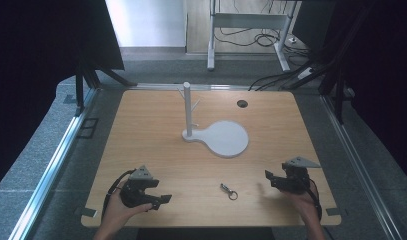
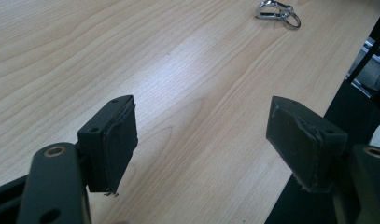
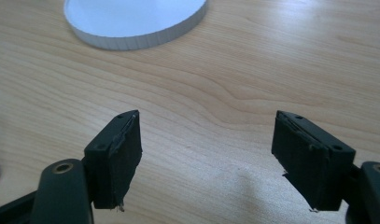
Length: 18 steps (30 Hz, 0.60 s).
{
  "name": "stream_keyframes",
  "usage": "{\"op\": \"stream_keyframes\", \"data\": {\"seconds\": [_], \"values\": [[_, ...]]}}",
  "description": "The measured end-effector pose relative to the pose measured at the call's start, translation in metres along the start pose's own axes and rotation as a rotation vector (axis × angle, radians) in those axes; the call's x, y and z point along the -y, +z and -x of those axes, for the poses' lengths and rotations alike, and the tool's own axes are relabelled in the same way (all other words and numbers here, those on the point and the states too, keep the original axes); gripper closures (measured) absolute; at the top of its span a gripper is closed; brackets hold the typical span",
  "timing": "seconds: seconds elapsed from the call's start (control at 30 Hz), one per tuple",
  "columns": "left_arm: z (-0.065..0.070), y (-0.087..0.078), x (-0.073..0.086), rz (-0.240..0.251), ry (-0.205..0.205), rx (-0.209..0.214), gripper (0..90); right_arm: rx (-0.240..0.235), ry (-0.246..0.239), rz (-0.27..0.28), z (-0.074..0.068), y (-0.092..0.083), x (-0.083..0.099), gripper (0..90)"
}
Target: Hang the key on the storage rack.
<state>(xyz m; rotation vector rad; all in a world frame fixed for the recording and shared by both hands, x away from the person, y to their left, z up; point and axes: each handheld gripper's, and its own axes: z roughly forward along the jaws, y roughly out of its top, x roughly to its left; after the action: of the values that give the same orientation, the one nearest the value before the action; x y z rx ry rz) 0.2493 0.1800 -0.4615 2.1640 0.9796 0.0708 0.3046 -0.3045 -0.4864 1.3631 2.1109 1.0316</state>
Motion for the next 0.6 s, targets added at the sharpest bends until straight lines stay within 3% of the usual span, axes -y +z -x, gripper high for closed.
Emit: {"op": "stream_keyframes", "data": {"seconds": [0.13, 0.27, 0.4, 0.6], "values": [[-0.002, -0.001, 0.001, 0.007, -0.008, -0.001, 25.2, -0.005, -0.014, 0.057, -0.002, -0.010, -0.007, 28.0], [-0.003, -0.003, 0.001, 0.011, -0.010, -0.004, 25.2, -0.010, -0.018, 0.073, -0.003, -0.021, -0.013, 28.3], [-0.004, -0.004, 0.001, 0.014, -0.015, -0.007, 25.2, 0.015, -0.018, 0.114, -0.003, -0.026, -0.012, 32.9], [-0.008, -0.003, 0.003, 0.022, -0.022, -0.005, 25.3, -0.017, -0.014, 0.099, -0.001, -0.024, -0.012, 33.7]]}}
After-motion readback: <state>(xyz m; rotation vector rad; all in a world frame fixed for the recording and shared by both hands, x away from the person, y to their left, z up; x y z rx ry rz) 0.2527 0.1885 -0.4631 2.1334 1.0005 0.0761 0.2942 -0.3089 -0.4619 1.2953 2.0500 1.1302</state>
